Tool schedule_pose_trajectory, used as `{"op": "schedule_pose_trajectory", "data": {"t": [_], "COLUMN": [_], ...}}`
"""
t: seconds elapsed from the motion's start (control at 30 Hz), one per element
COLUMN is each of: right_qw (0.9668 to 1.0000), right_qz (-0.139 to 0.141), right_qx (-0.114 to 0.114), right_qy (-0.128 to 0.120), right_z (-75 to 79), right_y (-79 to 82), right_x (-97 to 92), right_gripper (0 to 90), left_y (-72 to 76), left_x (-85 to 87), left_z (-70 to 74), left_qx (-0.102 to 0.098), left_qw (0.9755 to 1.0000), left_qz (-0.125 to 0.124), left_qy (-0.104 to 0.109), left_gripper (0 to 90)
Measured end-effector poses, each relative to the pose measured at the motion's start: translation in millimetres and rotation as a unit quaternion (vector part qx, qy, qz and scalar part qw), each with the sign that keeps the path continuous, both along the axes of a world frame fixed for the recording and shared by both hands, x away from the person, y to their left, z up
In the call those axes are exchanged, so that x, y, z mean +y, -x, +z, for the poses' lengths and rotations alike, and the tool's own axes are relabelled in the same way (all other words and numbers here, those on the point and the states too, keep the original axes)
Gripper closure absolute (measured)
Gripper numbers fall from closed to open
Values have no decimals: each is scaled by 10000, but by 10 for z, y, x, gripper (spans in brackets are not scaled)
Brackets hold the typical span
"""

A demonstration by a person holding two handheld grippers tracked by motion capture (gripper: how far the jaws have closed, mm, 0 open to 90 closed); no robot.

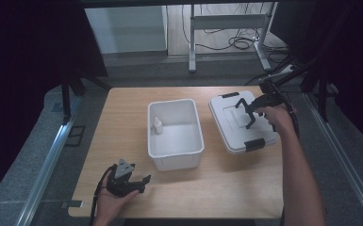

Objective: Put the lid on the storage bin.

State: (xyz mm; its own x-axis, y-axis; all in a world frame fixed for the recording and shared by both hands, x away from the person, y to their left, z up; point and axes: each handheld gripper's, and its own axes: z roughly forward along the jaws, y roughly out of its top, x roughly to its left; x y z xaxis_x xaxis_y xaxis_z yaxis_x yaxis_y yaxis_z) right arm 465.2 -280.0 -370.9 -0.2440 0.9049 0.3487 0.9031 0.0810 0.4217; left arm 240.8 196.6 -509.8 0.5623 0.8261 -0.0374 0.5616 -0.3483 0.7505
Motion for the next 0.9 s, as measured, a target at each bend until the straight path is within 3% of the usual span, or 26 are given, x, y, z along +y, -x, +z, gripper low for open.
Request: {"op": "schedule_pose_trajectory", "data": {"t": [0.3,0.4,0.77,0.9], "right_qw": [9997,9996,9976,9975], "right_qz": [-13,4,134,138], "right_qx": [-187,-221,-383,-421], "right_qy": [-173,-176,-567,-554], "right_z": [268,300,490,552], "right_y": [102,113,206,213], "right_x": [-13,-4,118,180], "right_gripper": [852,853,852,852], "left_y": [-1,-1,0,0], "left_x": [-18,-14,-13,-10], "left_z": [-16,-18,-23,-29], "left_qx": [18,32,24,37], "left_qw": [10000,10000,10000,10000], "left_qz": [-18,-7,-8,-6], "left_qy": [-29,-35,-47,-57], "left_gripper": [235,235,235,235]}}
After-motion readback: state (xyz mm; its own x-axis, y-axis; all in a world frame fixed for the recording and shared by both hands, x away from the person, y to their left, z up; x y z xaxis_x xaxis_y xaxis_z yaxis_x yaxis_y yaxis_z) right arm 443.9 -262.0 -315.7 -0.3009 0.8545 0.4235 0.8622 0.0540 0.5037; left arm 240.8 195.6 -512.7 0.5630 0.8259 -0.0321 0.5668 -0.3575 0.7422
